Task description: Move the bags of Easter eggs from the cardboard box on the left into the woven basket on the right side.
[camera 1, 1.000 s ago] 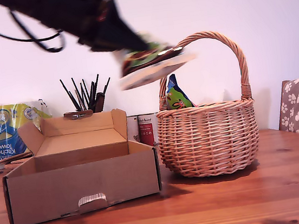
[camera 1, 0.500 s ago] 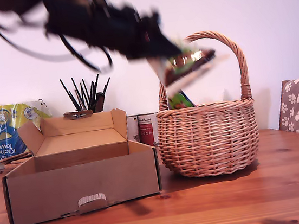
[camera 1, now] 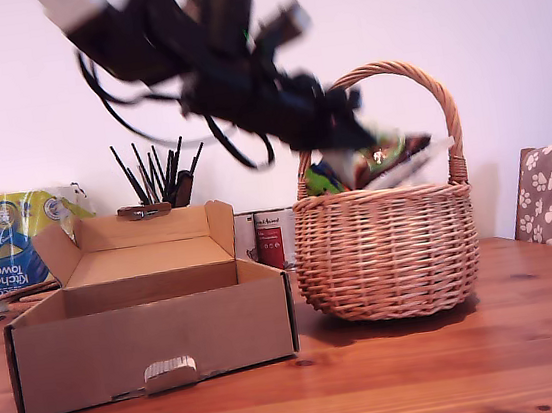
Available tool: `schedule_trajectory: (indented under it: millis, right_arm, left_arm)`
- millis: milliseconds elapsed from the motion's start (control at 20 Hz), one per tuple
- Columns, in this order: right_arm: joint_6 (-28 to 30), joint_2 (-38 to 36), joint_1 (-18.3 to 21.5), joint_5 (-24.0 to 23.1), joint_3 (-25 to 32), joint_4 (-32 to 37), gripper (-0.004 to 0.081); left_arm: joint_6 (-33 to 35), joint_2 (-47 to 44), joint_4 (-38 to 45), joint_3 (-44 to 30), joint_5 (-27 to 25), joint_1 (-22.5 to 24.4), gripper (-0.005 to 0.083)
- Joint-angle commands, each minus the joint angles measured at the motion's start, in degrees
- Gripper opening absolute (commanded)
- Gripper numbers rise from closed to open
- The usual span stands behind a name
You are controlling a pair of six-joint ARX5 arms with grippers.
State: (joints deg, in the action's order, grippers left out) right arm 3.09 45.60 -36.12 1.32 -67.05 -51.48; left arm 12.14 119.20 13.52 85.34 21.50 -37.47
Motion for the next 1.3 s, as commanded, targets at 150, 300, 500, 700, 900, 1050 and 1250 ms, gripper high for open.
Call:
schedule_trajectory:
  millis: [150,300,500,700,900,1050,1250]
  right_arm:
    - [0.2,-0.1,-0.2,1.2,0.3,0.2,-0.0012]
    - [0.2,-0.1,-0.2,1.3,0.3,0.3,-0.0012]
    - [0.2,-0.1,-0.2,1.3,0.3,0.2,-0.0012]
    - [0.2,0.3,-0.2,1.3,0.3,0.2,-0.0012]
    - [0.0,3.1,0.3,1.3,0.3,2.0,-0.0012]
    - [-0.1,4.3,1.7,1.3,2.4,10.8,-0.0012]
    - [-0.1,4.2,6.1,1.6,9.0,22.5,-0.0012]
  left_arm:
    - [0.9,3.8,-3.8,-0.2,-1.2,-0.2,-0.0006]
    - [0.9,3.7,-4.4,0.3,-2.8,-0.5,0.0152]
    - [0.7,0.8,-15.1,4.0,-1.0,-0.6,0.0624]
    - [-1.7,-7.0,-21.3,4.0,-1.6,-1.3,0.0528]
    - [-1.7,-14.7,-32.5,4.0,-1.6,-1.3,0.0113]
    - [-1.7,-19.3,-35.3,1.3,-1.6,-0.7,0.0070]
    - [-2.1,-28.6,-29.6,-9.5,-1.6,1.9,0.0074]
